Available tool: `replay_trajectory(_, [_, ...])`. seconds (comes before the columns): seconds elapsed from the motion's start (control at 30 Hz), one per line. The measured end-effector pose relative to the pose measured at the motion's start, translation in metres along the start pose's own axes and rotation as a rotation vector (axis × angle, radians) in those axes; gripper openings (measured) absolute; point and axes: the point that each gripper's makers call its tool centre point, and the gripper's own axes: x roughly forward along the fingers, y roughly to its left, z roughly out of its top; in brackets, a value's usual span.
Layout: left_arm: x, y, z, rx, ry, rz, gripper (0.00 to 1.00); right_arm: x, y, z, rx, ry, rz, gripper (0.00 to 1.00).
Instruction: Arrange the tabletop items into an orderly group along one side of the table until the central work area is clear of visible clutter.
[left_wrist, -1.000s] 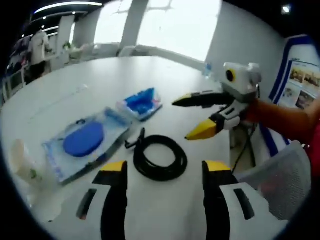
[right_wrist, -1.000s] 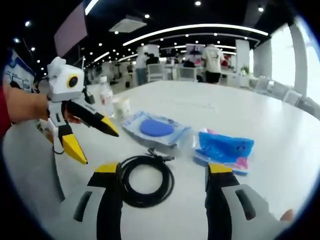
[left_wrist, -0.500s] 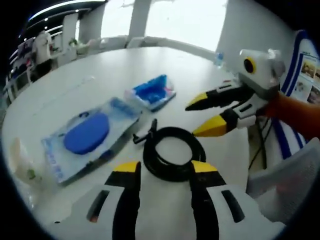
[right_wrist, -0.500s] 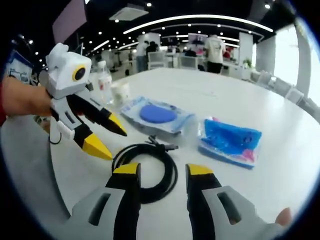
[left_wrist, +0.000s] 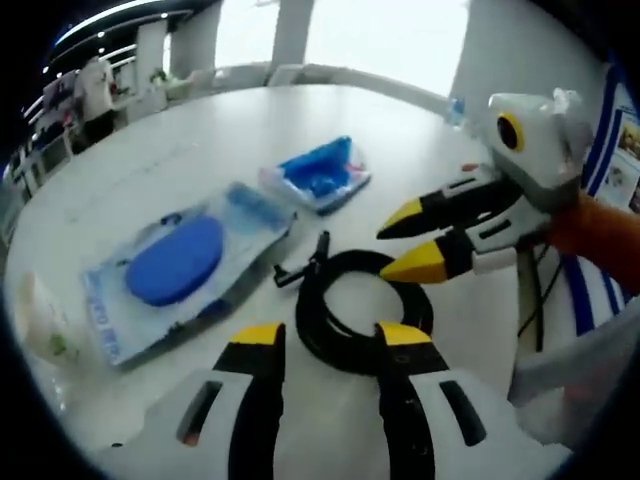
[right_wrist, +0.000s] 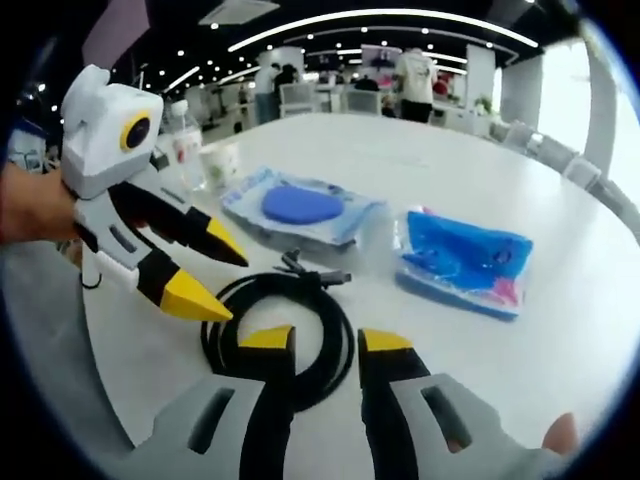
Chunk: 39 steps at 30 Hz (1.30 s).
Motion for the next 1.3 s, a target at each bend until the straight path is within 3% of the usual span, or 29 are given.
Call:
replay_trajectory(0.5, [0.013, -0.002, -0.006, -0.002, 0.036, 0.009, 0.3, 0.006, -0.008, -0.016, 0.028, 0.045, -0.04, 0.17])
replay_trajectory(0.77, [0.015, -0.001, -0.003, 0.024, 0.04, 0.03, 0.26, 0.005, -0.008, -0.013, 0.034, 0.038, -0.061, 0.1])
replay_trajectory(0.9, [0.014, 0.002, 0.002, 0.047, 0.029, 0.046, 0.19, 0.004, -0.01, -0.013, 0.043, 0.034, -0.068, 0.09])
replay_trajectory(1.23, [0.017, 0.0, 0.01, 0.054, 0.021, 0.045, 0.18, -0.005, -0.021, -0.004, 0.093, -0.003, -0.094, 0.06])
replay_trajectory(1.27, [0.018, -0.002, 0.014, 0.059, 0.011, 0.036, 0.16, -0.005, -0.012, -0.001, 0.131, -0.016, -0.035, 0.03])
replay_trajectory(1.3, [0.018, -0.002, 0.011, 0.061, 0.039, 0.043, 0.15, -0.007, -0.03, -0.002, 0.133, -0.019, -0.109, 0.02])
